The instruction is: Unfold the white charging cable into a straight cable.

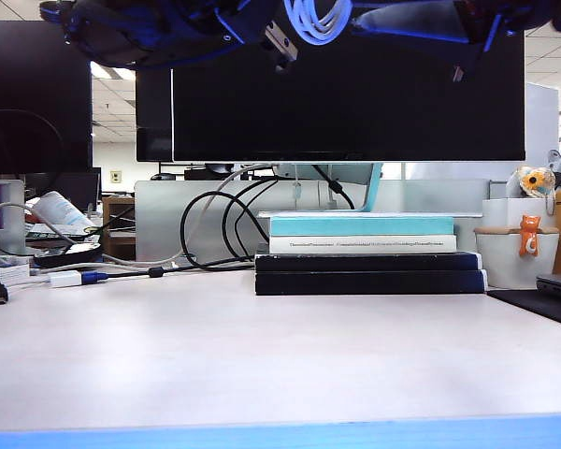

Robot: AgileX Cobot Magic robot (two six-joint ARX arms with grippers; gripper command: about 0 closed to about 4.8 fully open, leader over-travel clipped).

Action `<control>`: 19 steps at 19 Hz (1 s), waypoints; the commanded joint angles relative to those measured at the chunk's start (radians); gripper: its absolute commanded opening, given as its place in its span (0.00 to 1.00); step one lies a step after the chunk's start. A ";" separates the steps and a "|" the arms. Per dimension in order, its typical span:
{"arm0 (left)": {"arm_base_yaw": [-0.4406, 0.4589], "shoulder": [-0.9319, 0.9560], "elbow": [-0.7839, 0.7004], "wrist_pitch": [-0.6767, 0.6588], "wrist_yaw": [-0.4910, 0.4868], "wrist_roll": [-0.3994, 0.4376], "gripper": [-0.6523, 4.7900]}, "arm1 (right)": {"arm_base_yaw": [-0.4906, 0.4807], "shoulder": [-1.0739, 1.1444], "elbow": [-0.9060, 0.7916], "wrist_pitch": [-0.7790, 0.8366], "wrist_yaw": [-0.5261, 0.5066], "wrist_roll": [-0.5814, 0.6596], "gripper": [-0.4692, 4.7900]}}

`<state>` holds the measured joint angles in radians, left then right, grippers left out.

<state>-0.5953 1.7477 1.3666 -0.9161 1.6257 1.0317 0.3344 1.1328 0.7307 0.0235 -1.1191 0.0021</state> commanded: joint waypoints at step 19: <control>0.051 -0.003 0.002 -0.063 0.015 -0.010 0.11 | 0.028 -0.033 0.004 0.049 0.260 -0.002 0.23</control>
<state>-0.5415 1.7485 1.3666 -0.9844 1.6222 1.0142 0.3614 1.1030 0.7307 0.0624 -0.8509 0.0017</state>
